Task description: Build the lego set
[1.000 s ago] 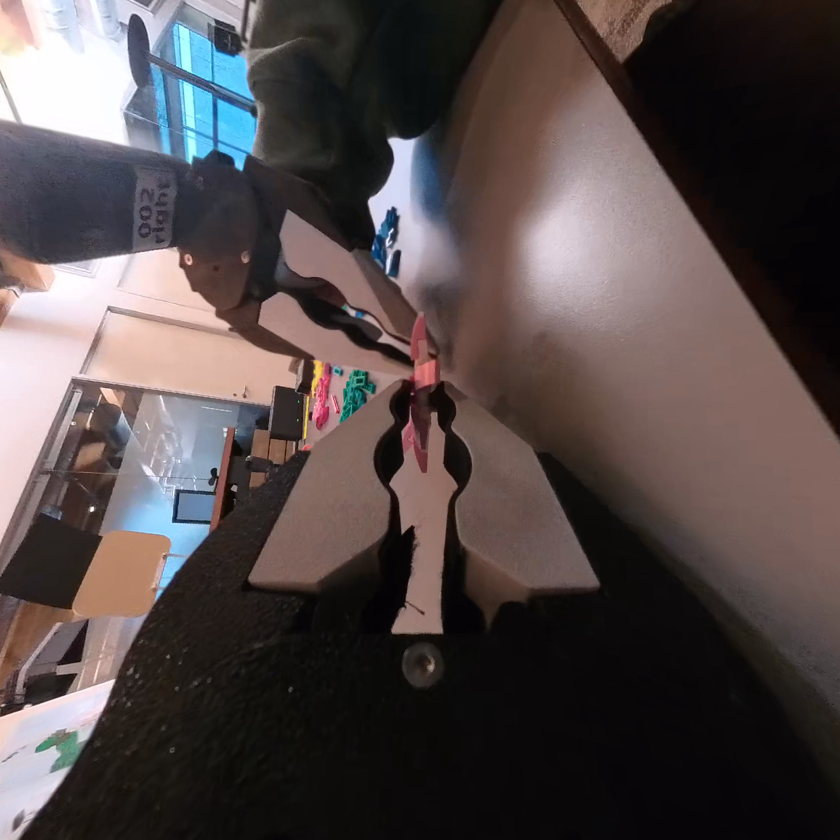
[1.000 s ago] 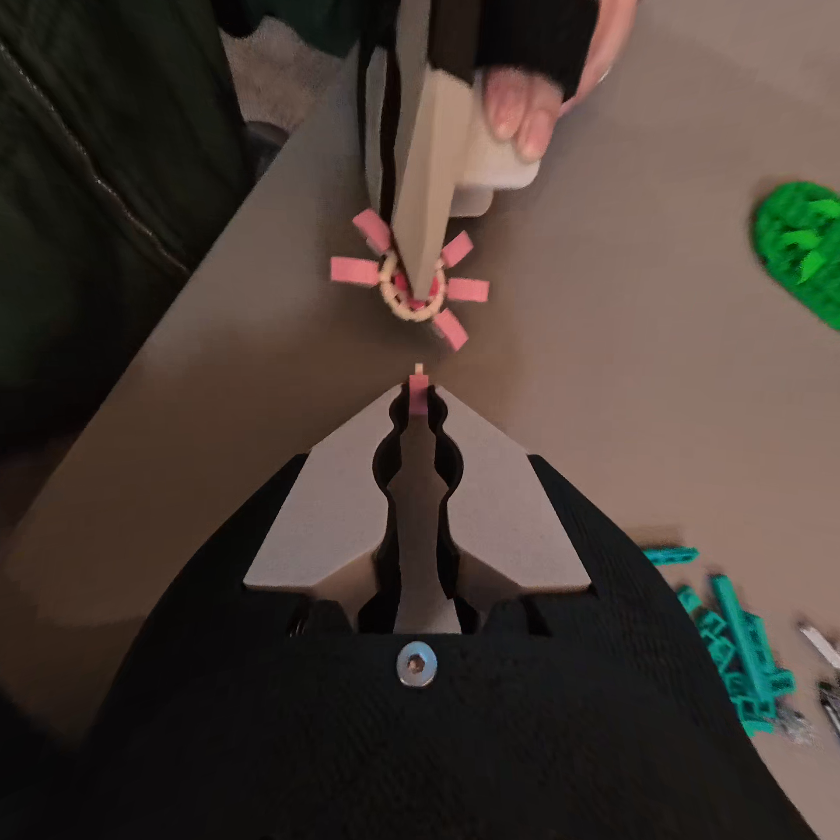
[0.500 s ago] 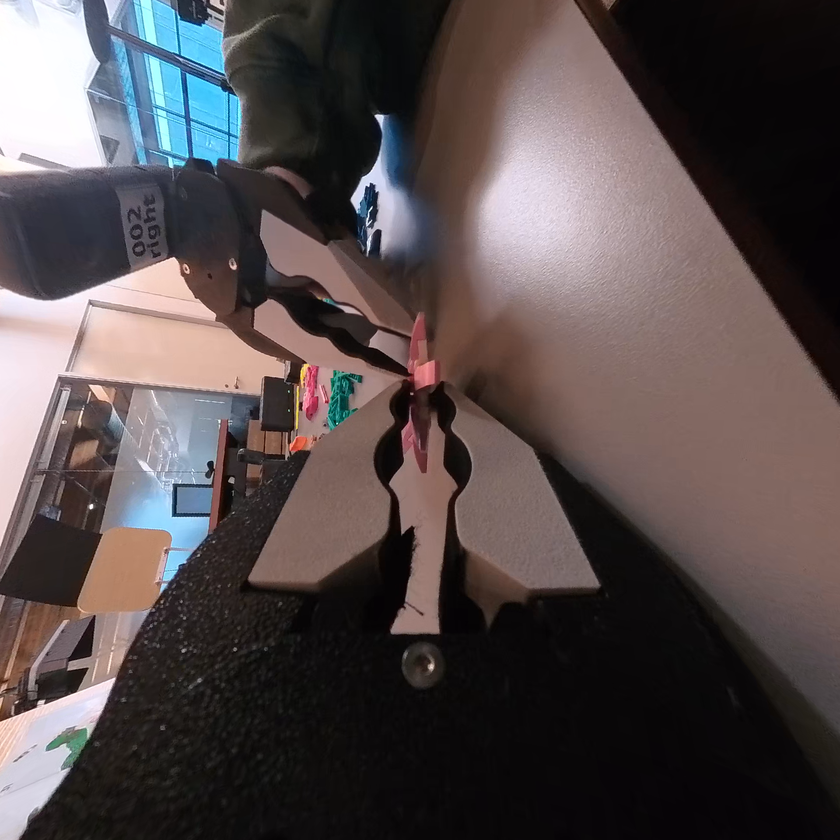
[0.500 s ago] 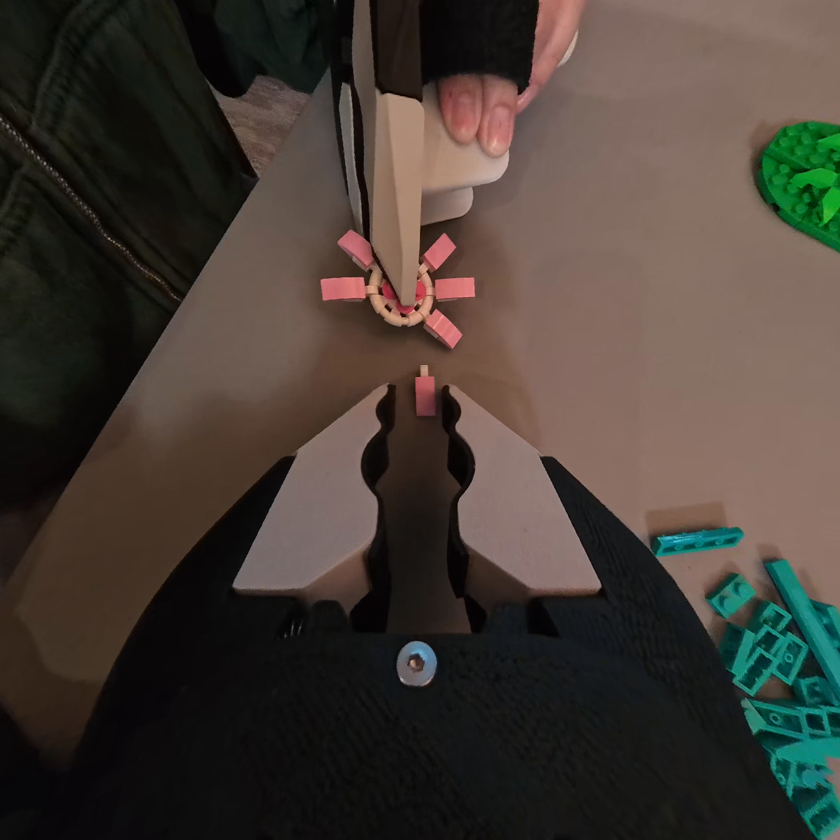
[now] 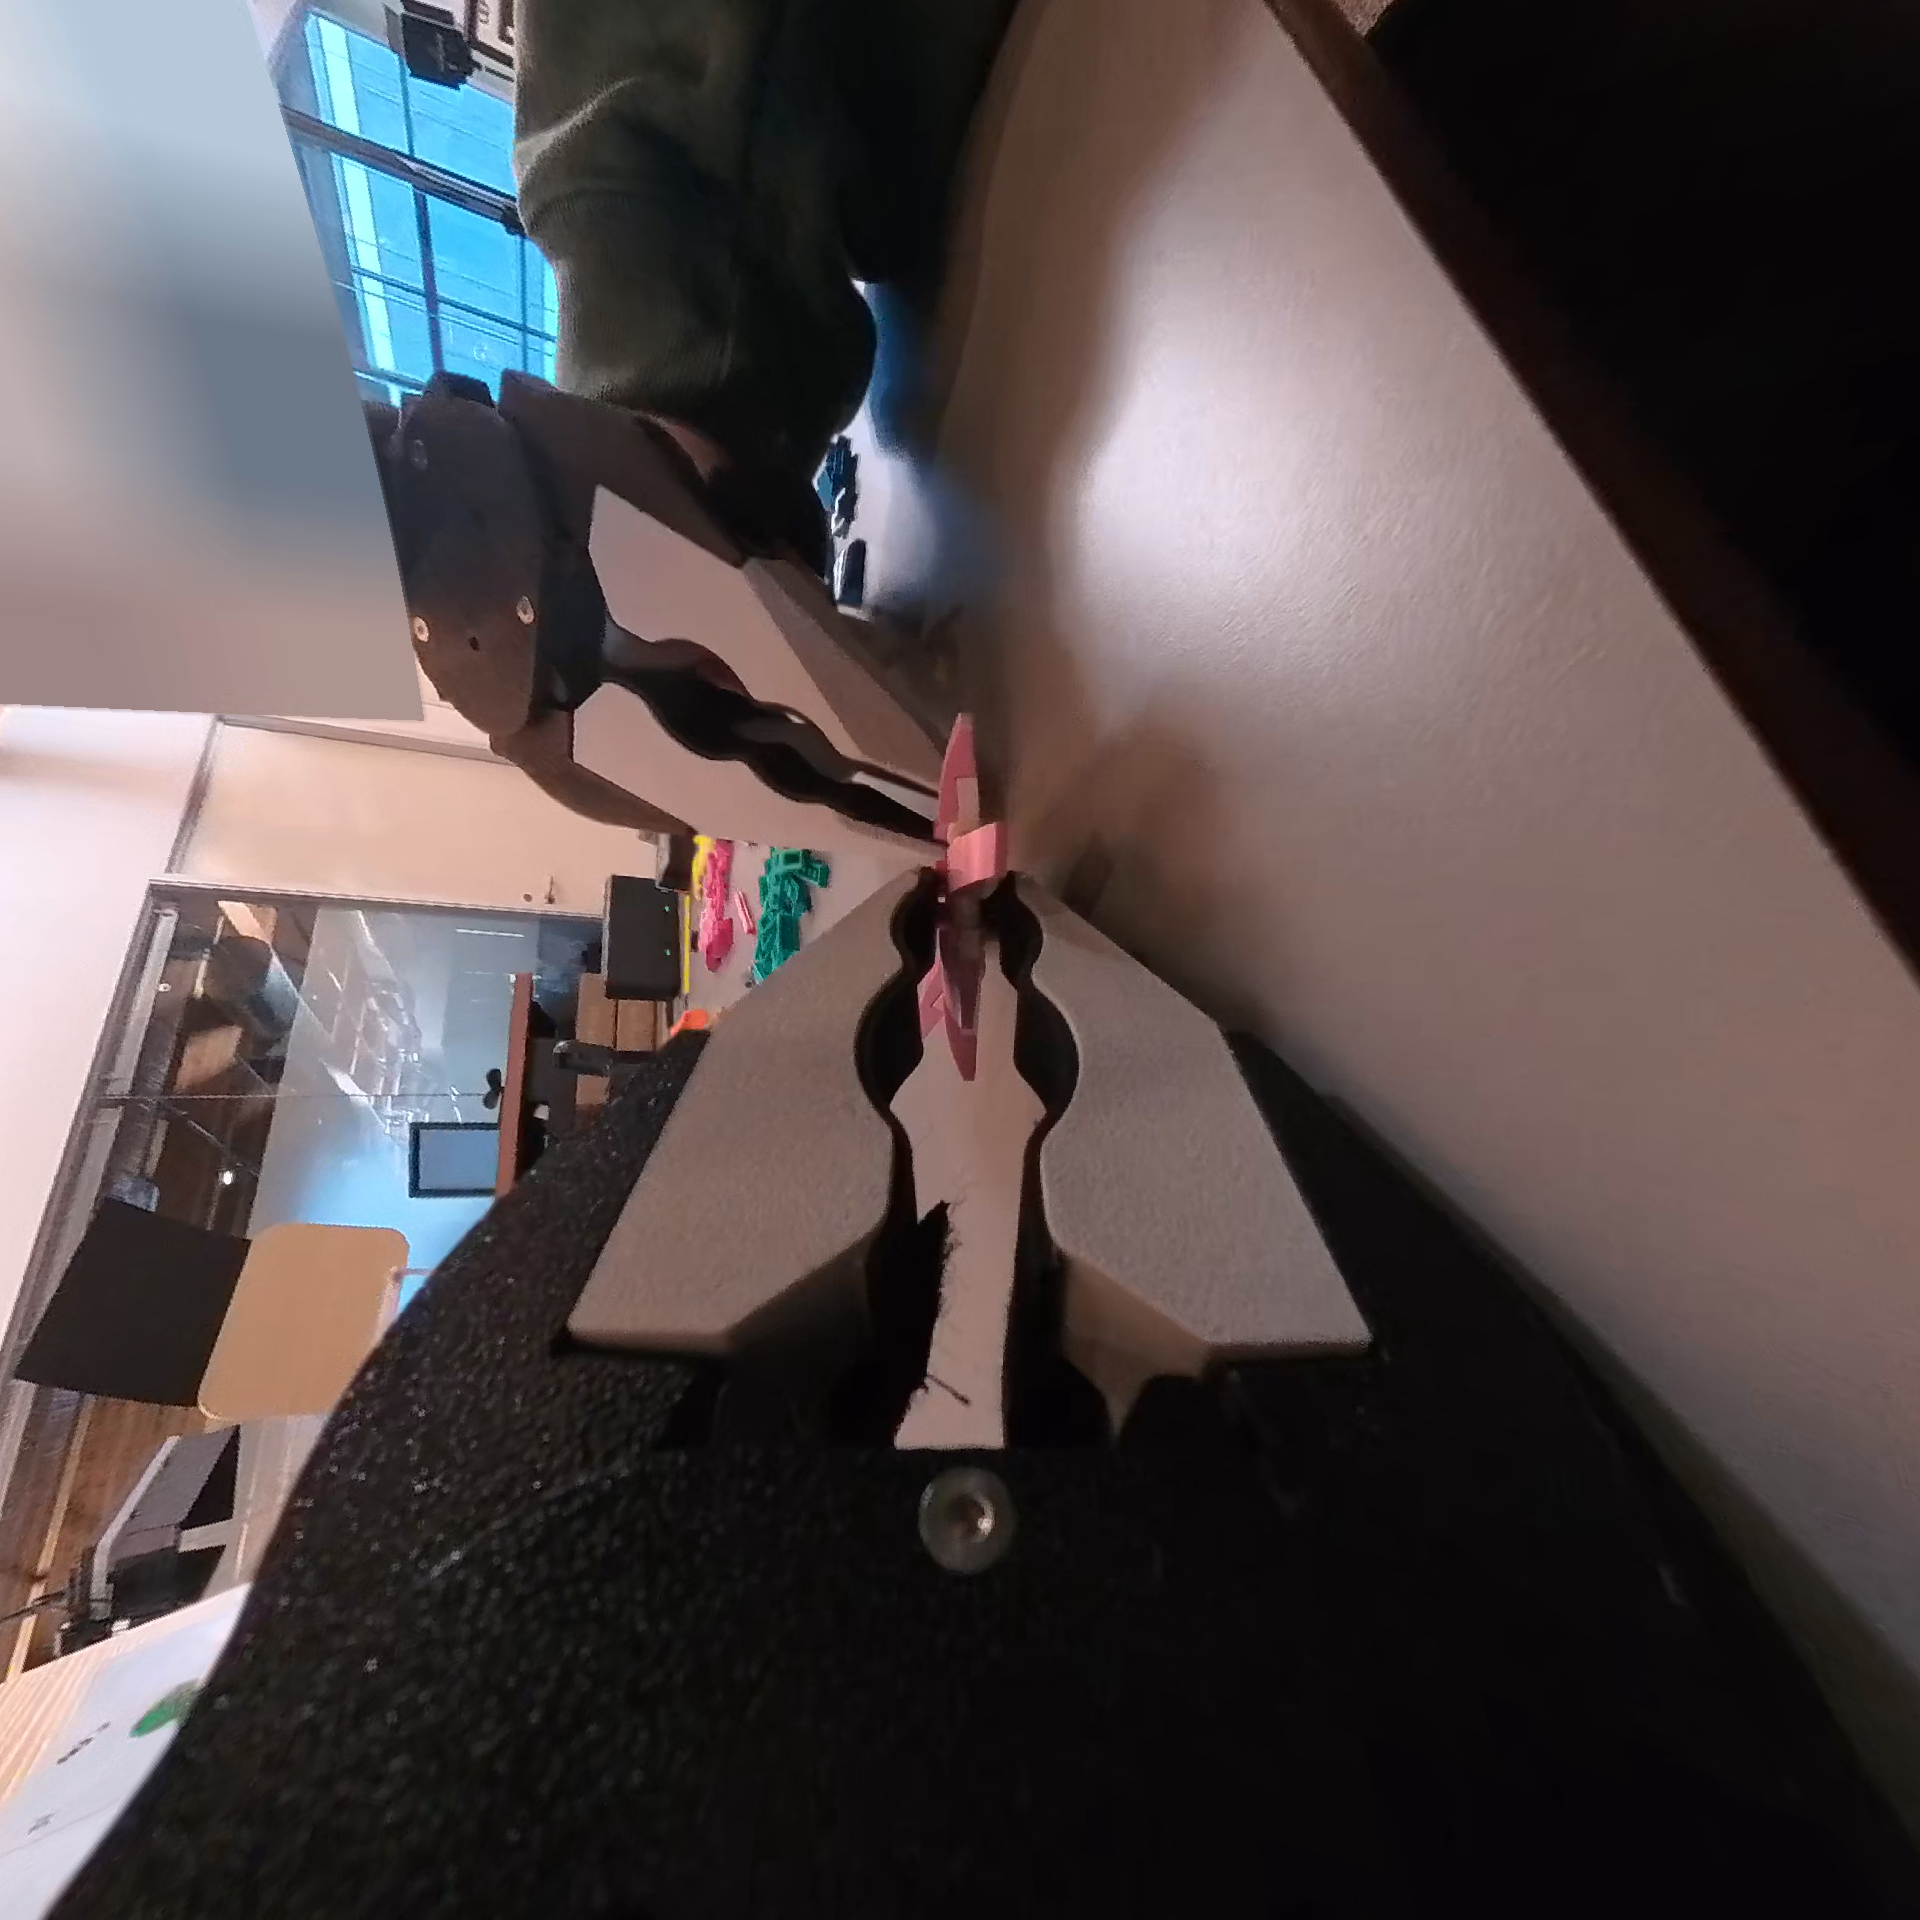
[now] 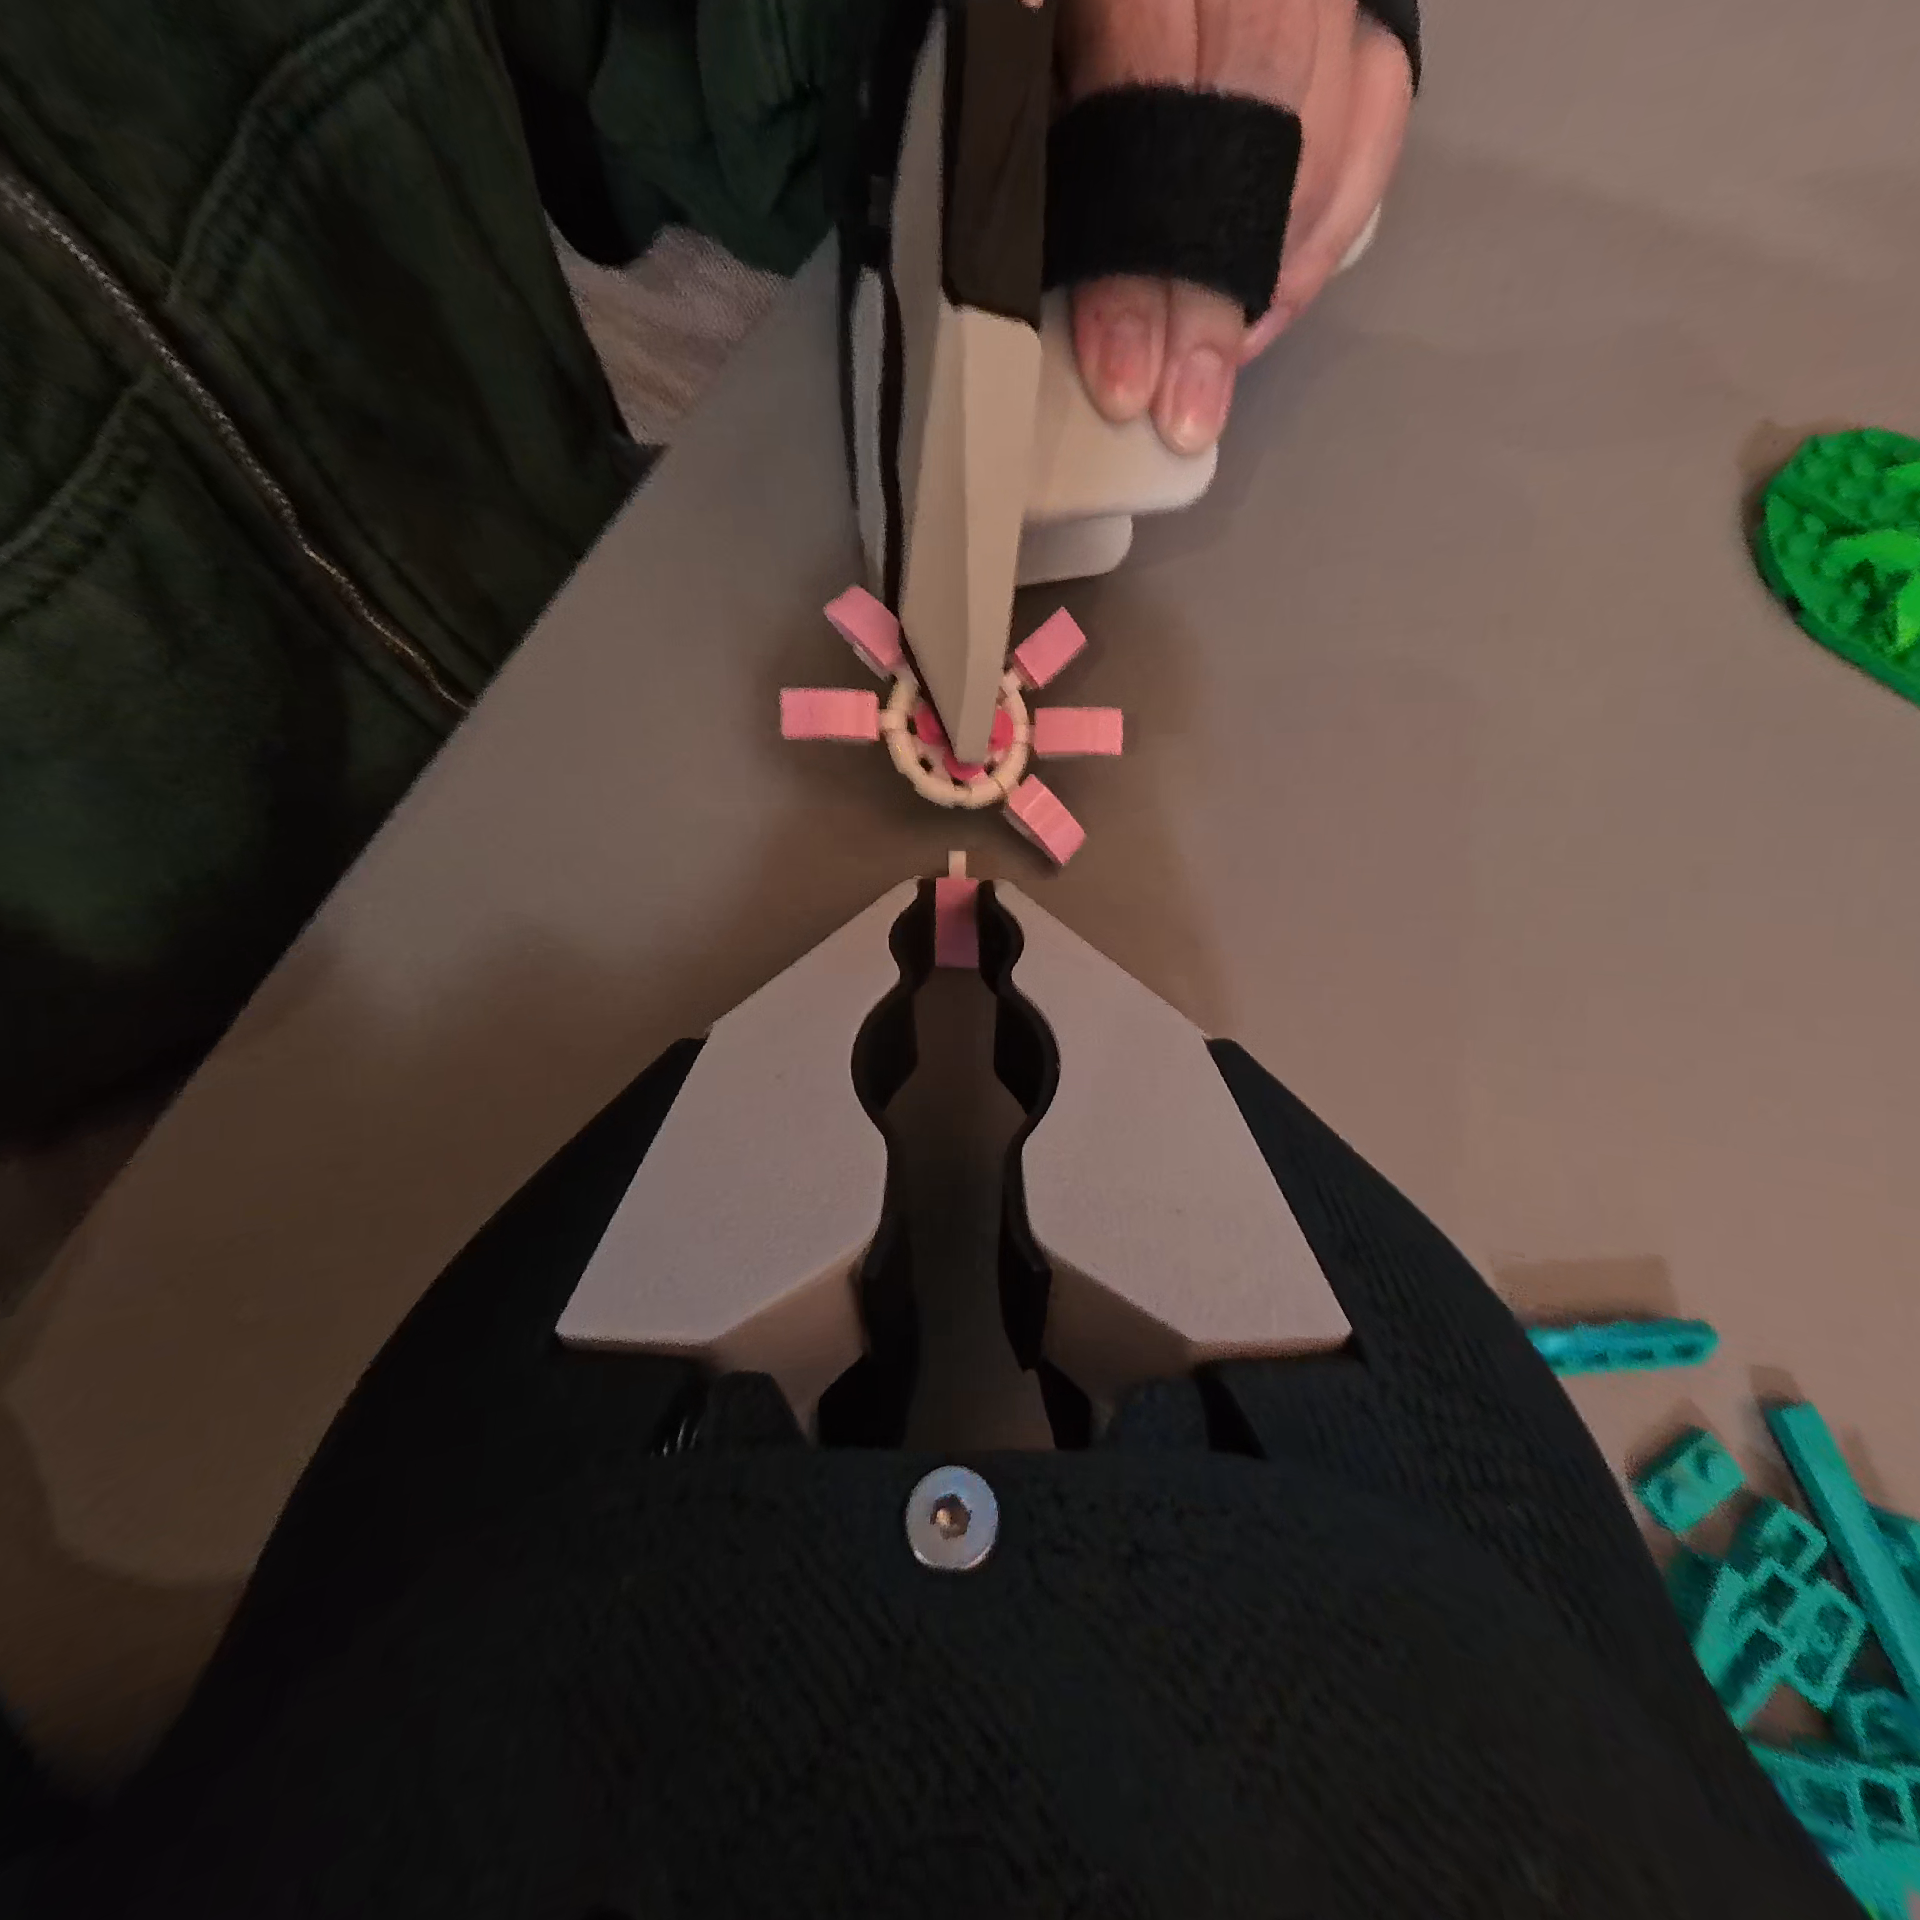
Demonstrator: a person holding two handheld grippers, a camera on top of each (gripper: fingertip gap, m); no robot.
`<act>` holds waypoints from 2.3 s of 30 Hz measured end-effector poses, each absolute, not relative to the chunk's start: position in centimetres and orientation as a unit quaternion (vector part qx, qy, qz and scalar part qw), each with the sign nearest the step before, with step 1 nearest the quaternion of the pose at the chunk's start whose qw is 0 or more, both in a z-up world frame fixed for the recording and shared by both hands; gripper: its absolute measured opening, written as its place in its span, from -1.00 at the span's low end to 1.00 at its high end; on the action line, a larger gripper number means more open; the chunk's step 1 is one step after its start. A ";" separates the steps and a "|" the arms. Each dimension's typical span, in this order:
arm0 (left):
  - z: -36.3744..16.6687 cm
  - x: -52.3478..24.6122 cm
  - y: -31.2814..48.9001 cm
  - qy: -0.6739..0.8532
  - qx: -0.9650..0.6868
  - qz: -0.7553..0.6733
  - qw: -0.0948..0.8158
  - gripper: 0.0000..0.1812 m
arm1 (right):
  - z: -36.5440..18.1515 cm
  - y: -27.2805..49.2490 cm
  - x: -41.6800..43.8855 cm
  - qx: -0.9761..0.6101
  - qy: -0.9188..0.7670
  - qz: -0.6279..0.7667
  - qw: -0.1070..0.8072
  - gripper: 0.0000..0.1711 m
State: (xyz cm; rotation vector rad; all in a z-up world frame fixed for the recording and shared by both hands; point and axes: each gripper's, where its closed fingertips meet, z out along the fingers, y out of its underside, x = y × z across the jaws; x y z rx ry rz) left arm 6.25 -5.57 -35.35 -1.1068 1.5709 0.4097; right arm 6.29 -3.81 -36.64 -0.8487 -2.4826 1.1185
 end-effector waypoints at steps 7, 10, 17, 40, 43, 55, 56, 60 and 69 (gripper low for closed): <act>-35.4 6.6 -5.8 0.674 -0.459 0.168 0.554 -0.91 | -36.4 -4.8 6.2 -0.286 -0.852 0.420 0.128 -0.92; -35.5 6.7 -5.9 0.676 -0.457 0.164 0.554 -0.91 | -36.6 -4.9 6.2 -0.284 -0.853 0.420 0.122 -0.92; -35.6 6.8 -5.8 0.677 -0.458 0.160 0.554 -0.91 | -36.5 -5.0 6.2 -0.288 -0.848 0.430 0.111 -0.92; -36.0 6.7 -5.7 0.676 -0.472 0.134 0.550 -0.91 | -36.5 -5.1 6.1 -0.297 -0.847 0.428 0.102 -0.94; -36.1 6.8 -5.7 0.677 -0.473 0.129 0.548 -0.91 | -36.5 -5.1 6.1 -0.296 -0.848 0.428 0.104 -0.94; -36.2 6.8 -5.8 0.678 -0.475 0.117 0.548 -0.91 | -36.5 -5.2 6.1 -0.296 -0.847 0.432 0.093 -0.94; -36.2 6.8 -5.8 0.679 -0.474 0.118 0.548 -0.91 | -36.5 -5.2 6.1 -0.296 -0.847 0.432 0.093 -0.94; -36.2 6.8 -5.8 0.679 -0.474 0.118 0.548 -0.91 | -36.5 -5.2 6.0 -0.297 -0.846 0.433 0.091 -0.94; -36.3 6.8 -5.8 0.680 -0.473 0.116 0.548 -0.91 | -36.5 -5.4 6.0 -0.292 -0.848 0.432 0.092 -0.94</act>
